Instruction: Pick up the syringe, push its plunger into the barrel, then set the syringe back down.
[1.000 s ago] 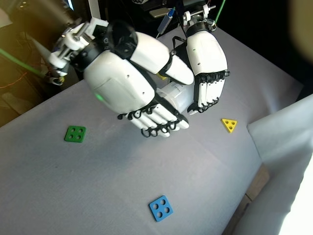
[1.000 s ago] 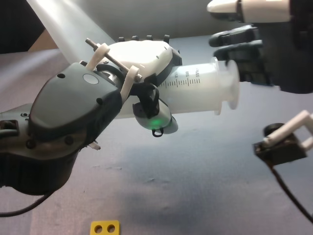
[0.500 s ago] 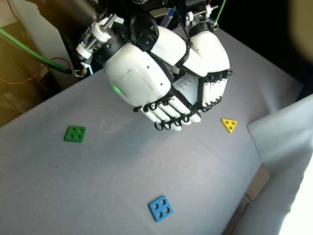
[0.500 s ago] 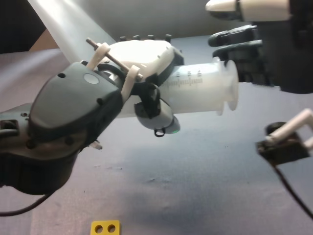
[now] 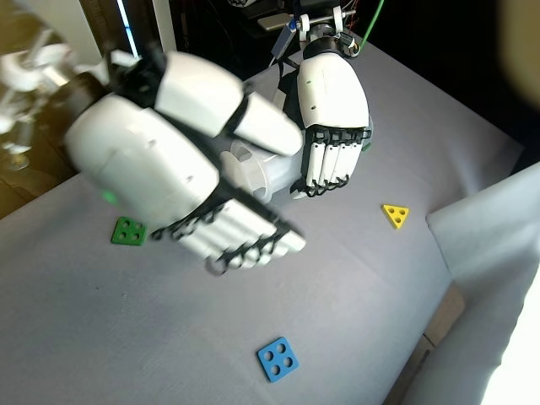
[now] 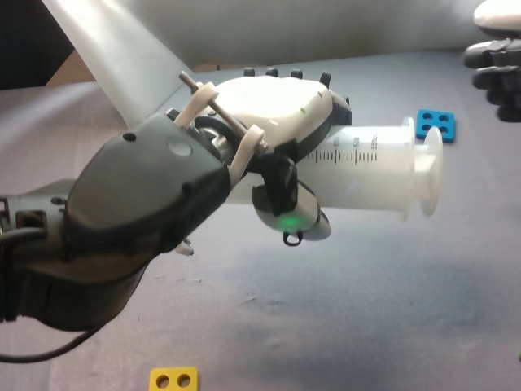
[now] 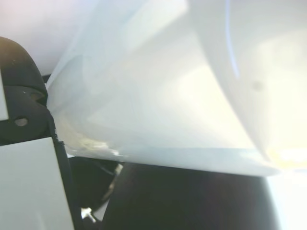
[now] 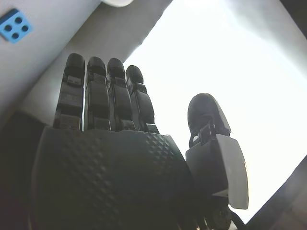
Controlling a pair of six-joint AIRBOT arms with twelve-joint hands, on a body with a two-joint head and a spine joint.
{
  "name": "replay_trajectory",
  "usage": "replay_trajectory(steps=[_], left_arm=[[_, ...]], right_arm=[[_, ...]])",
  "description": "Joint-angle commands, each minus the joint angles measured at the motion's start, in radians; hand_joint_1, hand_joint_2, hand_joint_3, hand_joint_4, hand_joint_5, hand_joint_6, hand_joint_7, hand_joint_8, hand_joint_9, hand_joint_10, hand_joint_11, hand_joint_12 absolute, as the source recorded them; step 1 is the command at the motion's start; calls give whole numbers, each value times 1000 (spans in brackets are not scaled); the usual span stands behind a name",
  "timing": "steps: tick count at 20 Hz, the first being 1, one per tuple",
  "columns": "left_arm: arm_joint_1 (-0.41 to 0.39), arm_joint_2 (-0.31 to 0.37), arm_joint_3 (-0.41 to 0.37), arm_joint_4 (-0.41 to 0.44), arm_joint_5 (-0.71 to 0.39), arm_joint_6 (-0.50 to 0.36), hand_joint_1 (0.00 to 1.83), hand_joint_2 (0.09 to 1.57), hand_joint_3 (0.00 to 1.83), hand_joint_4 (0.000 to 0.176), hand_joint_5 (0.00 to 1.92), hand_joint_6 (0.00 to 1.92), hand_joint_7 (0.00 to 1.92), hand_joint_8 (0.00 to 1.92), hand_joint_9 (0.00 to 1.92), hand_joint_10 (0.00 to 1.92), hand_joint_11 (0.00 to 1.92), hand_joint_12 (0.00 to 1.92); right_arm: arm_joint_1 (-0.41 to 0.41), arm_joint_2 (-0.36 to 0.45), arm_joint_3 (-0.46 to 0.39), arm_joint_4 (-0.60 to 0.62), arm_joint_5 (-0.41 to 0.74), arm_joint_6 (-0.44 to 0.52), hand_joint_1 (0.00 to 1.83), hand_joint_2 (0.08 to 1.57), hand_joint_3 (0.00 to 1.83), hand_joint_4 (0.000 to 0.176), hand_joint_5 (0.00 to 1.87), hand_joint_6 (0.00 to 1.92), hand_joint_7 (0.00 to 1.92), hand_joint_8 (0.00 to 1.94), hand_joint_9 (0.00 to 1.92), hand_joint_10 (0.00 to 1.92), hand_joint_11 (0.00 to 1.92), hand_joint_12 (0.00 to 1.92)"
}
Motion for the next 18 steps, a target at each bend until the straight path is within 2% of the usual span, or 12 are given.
replay_trajectory(steps=[1, 3, 6, 9, 11, 15, 17, 18], left_arm=[[0, 1, 2, 77, -40, -7, 1353, 1202, 0, 0, 775, 1009, 763, 1414, 789, 1457, 744, 1136], [23, -2, 3, 109, -40, -20, 1353, 1201, 0, 0, 792, 981, 762, 1415, 787, 1458, 743, 1119], [58, -8, 3, 160, -40, -49, 1353, 1200, 0, 0, 785, 1005, 768, 1398, 790, 1454, 729, 1119], [100, -18, 5, 224, -40, -89, 1354, 1198, 0, 0, 780, 1019, 775, 1393, 798, 1438, 732, 1127], [123, -27, 6, 247, -40, -101, 1353, 1201, 0, 0, 777, 1018, 770, 1407, 789, 1449, 731, 1123], [161, -48, 11, 295, -41, -139, 1354, 1199, 1, 0, 761, 1055, 791, 1378, 792, 1430, 713, 1099], [182, -61, 14, 321, -48, -165, 1355, 1199, 0, 0, 772, 1019, 787, 1393, 785, 1443, 725, 1102], [187, -65, 16, 327, -49, -171, 1355, 1199, 0, 0, 772, 1019, 787, 1393, 785, 1443, 725, 1102]], right_arm=[[6, 12, 0, -56, 128, -23, 0, 1293, 1, 0, 188, 2, 167, 0, 123, 2, 0, 247], [3, 47, 4, -70, 204, -172, 0, 1293, 1, 0, 204, 7, 189, 7, 143, 8, 0, 296], [5, 78, 22, -70, 348, -397, 0, 1290, 0, 0, 194, 1, 182, 1, 137, 3, 0, 249], [-1, 81, 72, -70, 452, -544, 0, 1289, 0, 0, 215, 5, 201, 3, 156, 6, 0, 305], [-23, 81, 116, -70, 574, -645, 0, 1292, 0, 0, 224, 6, 208, 3, 161, 6, 0, 330], [-78, 75, 182, -100, 757, -659, 0, 1288, 0, 0, 222, 3, 208, 1, 165, 5, 0, 373], [-99, 51, 223, -210, 919, -660, 0, 1289, 0, 0, 235, 5, 217, 3, 166, 3, 0, 389], [-104, 50, 225, -223, 940, -660, 0, 1289, 0, 0, 235, 5, 217, 3, 166, 3, 0, 389]])
